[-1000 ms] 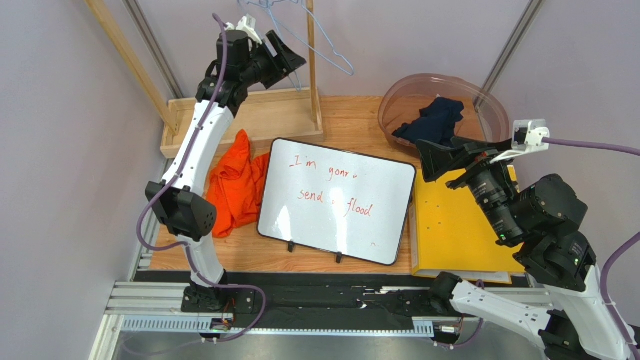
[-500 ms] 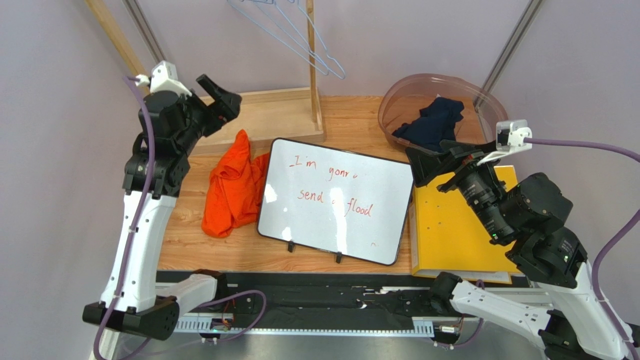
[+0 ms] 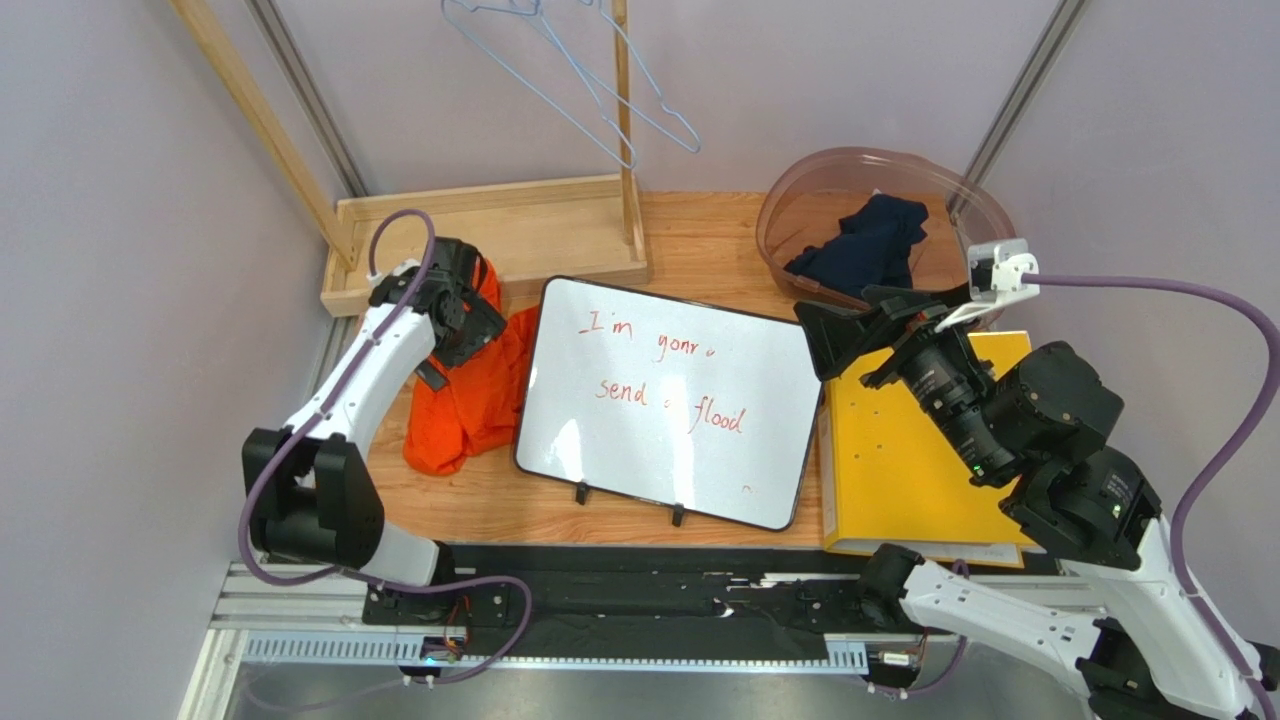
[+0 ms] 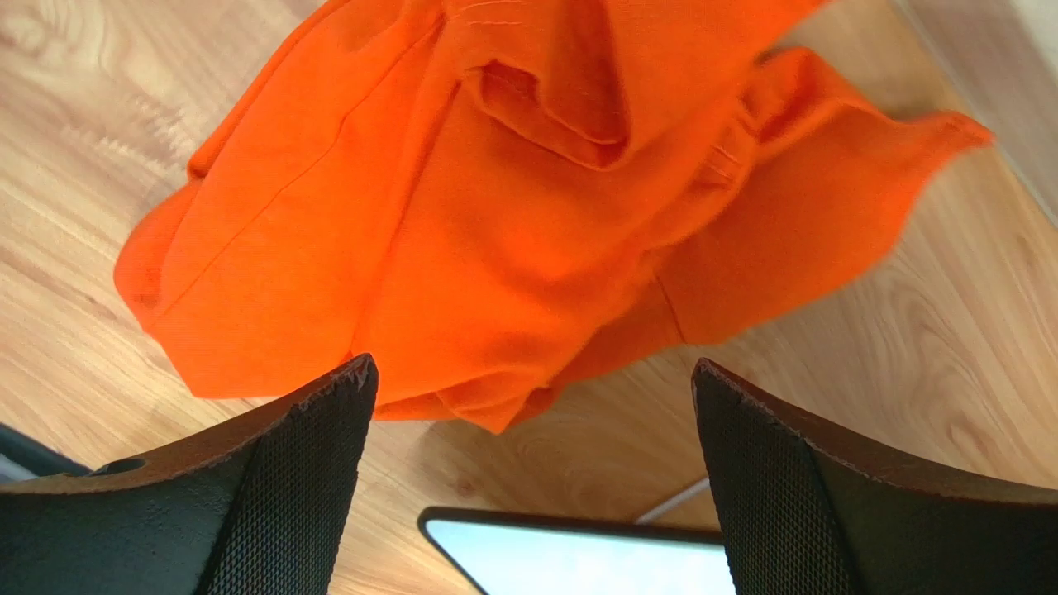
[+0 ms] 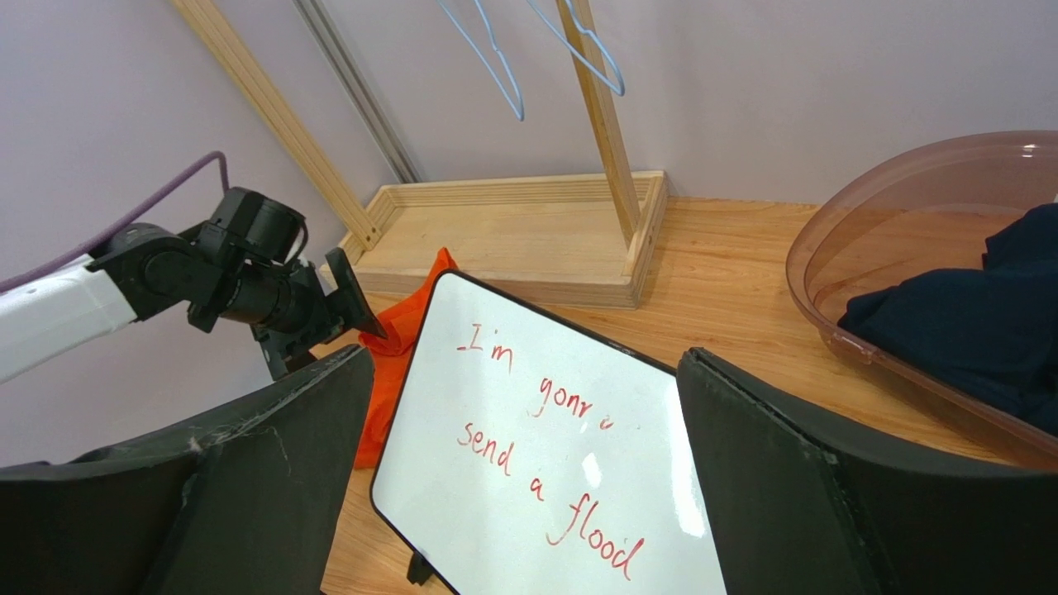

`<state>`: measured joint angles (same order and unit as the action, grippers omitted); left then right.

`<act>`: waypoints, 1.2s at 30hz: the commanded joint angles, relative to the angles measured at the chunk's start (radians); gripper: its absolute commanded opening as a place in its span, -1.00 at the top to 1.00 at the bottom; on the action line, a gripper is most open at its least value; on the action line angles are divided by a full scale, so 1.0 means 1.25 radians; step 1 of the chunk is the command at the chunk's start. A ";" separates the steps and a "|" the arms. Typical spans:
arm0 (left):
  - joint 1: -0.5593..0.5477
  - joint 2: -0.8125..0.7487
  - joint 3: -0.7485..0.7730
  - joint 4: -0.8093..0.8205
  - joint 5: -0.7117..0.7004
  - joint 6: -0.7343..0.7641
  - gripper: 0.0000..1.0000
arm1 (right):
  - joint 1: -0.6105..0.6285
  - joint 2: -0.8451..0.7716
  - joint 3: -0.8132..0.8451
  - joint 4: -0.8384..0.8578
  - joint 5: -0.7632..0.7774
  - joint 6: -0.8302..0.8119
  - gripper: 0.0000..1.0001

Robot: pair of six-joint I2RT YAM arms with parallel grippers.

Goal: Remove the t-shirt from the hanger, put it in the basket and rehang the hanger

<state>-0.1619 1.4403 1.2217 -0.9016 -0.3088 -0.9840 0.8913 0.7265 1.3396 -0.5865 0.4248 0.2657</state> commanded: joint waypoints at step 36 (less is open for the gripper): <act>0.093 0.314 -0.032 0.171 0.140 -0.206 -0.08 | 0.001 0.005 -0.013 0.023 -0.039 0.049 -1.00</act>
<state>-0.0631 1.8648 1.2575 -0.8101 -0.1276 -1.2068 0.8913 0.7570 1.3247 -0.5869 0.3717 0.3157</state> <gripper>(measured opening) 0.699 0.998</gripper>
